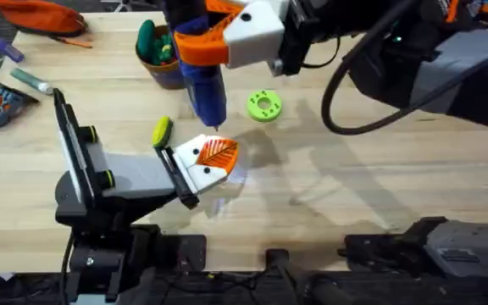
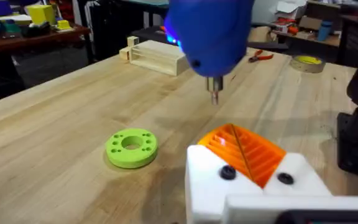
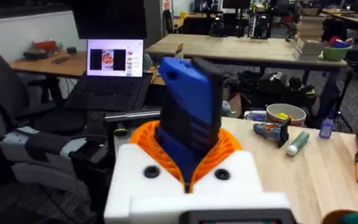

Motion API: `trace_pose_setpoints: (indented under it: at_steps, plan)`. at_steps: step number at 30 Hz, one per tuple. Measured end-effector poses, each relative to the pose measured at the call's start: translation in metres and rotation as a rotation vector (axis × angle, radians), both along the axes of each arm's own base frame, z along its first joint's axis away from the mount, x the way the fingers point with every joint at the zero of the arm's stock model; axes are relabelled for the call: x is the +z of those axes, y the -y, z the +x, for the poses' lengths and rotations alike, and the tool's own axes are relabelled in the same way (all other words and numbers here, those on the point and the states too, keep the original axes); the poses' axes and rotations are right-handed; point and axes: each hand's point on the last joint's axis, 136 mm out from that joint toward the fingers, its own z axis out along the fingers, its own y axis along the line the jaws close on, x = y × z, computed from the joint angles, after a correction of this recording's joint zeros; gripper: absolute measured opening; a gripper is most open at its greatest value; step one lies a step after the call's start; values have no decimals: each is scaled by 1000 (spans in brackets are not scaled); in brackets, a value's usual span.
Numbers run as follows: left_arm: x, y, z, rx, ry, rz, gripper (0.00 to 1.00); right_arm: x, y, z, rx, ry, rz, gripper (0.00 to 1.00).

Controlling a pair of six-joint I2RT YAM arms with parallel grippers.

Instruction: Pick up the gripper from the table and insert it into the empty holder that is missing its gripper. Then pick up a screw, insert it into the mounting hole, and use the screwdriver to tighten it. Finally, clean up the table by picking up the vegetable and placing it into the bucket.

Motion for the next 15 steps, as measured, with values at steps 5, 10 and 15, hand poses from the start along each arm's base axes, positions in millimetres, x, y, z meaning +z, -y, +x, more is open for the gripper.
trace_pose_setpoints:
  at_steps: [5,10,15]
  plan:
    - [0,0,0,0,-1,0,6,3,-2,-6,25,15,3,24]
    - [0,0,0,0,0,0,6,0,-2,-20,93,37,-8,24]
    - [0,0,0,0,0,0,6,-1,0,-23,114,46,-14,24]
